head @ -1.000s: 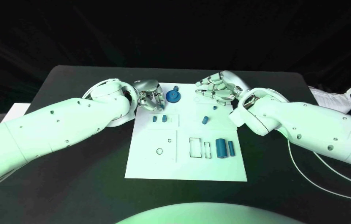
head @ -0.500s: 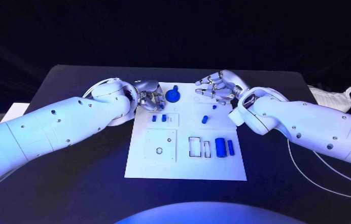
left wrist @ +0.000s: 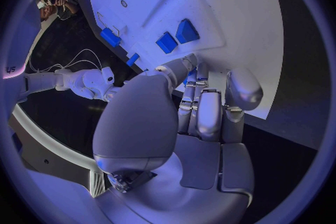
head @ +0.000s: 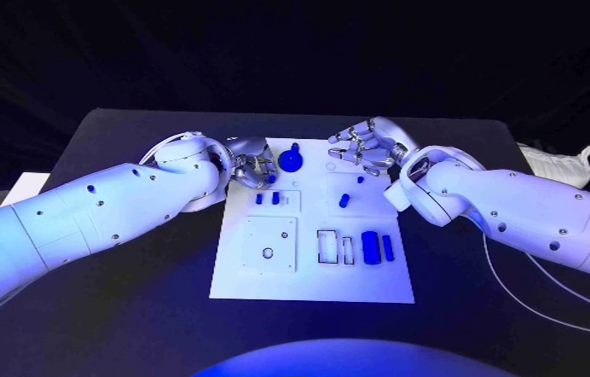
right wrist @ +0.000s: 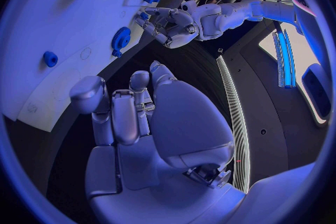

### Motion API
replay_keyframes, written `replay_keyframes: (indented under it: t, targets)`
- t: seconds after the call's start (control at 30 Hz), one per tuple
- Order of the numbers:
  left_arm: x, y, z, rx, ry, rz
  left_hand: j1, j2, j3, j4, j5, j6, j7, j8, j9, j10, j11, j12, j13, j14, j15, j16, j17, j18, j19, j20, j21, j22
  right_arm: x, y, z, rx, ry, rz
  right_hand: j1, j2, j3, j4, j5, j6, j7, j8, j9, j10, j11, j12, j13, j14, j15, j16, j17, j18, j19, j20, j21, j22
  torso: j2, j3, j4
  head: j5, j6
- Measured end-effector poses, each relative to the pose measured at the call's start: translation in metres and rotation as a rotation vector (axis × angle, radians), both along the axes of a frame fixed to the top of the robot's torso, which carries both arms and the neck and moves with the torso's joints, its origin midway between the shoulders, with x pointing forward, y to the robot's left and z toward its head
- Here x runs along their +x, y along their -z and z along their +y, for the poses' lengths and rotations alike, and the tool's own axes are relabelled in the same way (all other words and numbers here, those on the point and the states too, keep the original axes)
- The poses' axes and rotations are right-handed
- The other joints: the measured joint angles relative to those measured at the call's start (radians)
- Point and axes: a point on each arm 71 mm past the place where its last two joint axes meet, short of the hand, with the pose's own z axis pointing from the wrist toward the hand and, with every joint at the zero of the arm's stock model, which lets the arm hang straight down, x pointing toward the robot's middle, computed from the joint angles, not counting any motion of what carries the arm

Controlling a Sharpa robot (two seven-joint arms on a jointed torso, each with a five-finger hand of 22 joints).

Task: Assemble the parts on the task board

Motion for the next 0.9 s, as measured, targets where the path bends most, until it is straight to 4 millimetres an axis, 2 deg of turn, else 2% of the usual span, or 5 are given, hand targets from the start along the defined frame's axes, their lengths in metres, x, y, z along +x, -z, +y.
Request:
replay_keyframes:
  t: [0.27, 0.33, 0.47, 0.9]
  targets:
    - [0.0003, 0.0004, 0.0004, 0.001, -0.001, 0.001, -0.008, -0.008, -0.006, 0.0, 0.0, -0.037, 0.002, -0.011, -0.016, -0.007, -0.001, -0.005, -0.002, 0.004, 0.004, 0.0, -0.008, 0.0, -0.004, 0.004, -0.009, -0.002, 0.0002, 0.0003, -0.0003, -0.001, 0.001, 0.002, -0.002, -0.002, 0.0, 0.0, 0.0, 0.0, 0.0, 0.0, -0.001, -0.001, -0.002, -0.021, -0.024, 0.0, 0.0, -0.017, -0.013, 0.0, 0.0, 0.0, -0.012, -0.015, 0.0, -0.0001, -0.0004, 0.0, 0.001]
    - [0.0004, 0.0004, 0.0005, 0.001, -0.001, 0.001, -0.009, -0.009, -0.006, 0.0, 0.0, -0.037, 0.002, -0.011, -0.016, -0.006, -0.001, -0.005, -0.002, 0.004, 0.004, 0.0, -0.009, 0.0, -0.007, 0.0, -0.011, -0.003, 0.0004, 0.0006, -0.0005, -0.002, 0.0, 0.005, -0.009, -0.008, 0.007, 0.007, 0.0, -0.004, -0.004, 0.0, -0.003, -0.05, 0.003, -0.103, -0.093, 0.0, 0.0, -0.052, -0.051, 0.016, -0.011, -0.003, -0.029, -0.037, 0.0, -0.0002, -0.0005, 0.0, 0.002]
    - [0.0004, 0.0005, 0.0007, 0.001, -0.001, 0.001, -0.009, -0.009, -0.006, 0.0, 0.0, -0.037, 0.002, -0.011, -0.017, -0.006, -0.001, -0.005, -0.002, 0.004, 0.004, 0.0, -0.009, 0.0, -0.007, 0.0, -0.011, -0.003, 0.0006, 0.0014, -0.0005, -0.006, -0.002, 0.013, -0.016, -0.008, 0.015, 0.007, 0.0, -0.007, -0.007, 0.0, -0.003, -0.076, 0.0, -0.158, -0.146, 0.0, 0.0, -0.089, -0.087, 0.016, -0.015, 0.0, -0.043, -0.058, 0.0, -0.0002, -0.0005, 0.0, 0.004]
    - [-0.0004, 0.0008, 0.0032, 0.0, -0.005, 0.001, -0.009, -0.009, -0.006, 0.0, 0.0, -0.037, 0.001, -0.007, -0.019, -0.013, -0.001, -0.01, -0.003, 0.004, 0.004, 0.0, -0.011, 0.0, -0.007, 0.0, -0.011, -0.002, 0.0008, 0.0031, -0.0009, -0.014, -0.008, 0.03, -0.02, -0.012, 0.015, 0.007, 0.0, -0.007, -0.007, 0.0, -0.003, -0.077, -0.001, -0.161, -0.156, 0.0, 0.0, -0.089, -0.089, 0.016, -0.015, 0.0, -0.043, -0.059, 0.0, -0.0002, -0.0006, 0.0, 0.005]
